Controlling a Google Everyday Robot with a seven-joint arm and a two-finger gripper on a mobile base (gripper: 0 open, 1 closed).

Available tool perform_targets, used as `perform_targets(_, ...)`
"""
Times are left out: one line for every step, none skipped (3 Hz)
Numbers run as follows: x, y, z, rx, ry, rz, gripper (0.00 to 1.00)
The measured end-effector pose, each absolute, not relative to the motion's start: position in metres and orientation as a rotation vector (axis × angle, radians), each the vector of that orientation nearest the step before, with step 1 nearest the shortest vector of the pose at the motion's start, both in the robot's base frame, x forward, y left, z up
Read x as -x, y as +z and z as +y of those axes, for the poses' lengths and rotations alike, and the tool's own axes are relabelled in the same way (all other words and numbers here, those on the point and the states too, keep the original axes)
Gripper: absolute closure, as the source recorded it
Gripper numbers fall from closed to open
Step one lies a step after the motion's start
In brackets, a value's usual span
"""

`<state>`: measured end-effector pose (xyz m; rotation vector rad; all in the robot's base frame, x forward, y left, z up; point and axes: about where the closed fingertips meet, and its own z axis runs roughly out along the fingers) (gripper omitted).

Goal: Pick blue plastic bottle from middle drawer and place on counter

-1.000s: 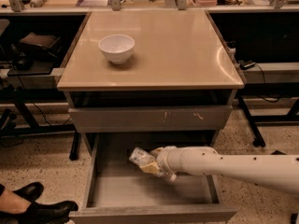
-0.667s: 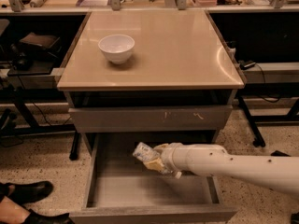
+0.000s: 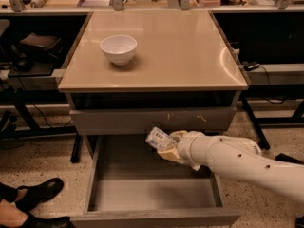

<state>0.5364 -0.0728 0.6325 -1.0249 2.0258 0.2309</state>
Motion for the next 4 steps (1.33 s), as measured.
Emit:
perform_targets(-0.536, 0.632, -0.073, 1.025, 0.231, 2.026, 1.0)
perform_targets(-0.535, 0.684, -0.095, 0.974, 0.153, 2.009, 1.0)
perform_targets(-0.524, 0.788, -0.14, 0.831, -0.008, 1.97, 1.0)
perform_targets(-0.518, 0.82, -0.14, 0.842, -0.075, 1.931, 1.0)
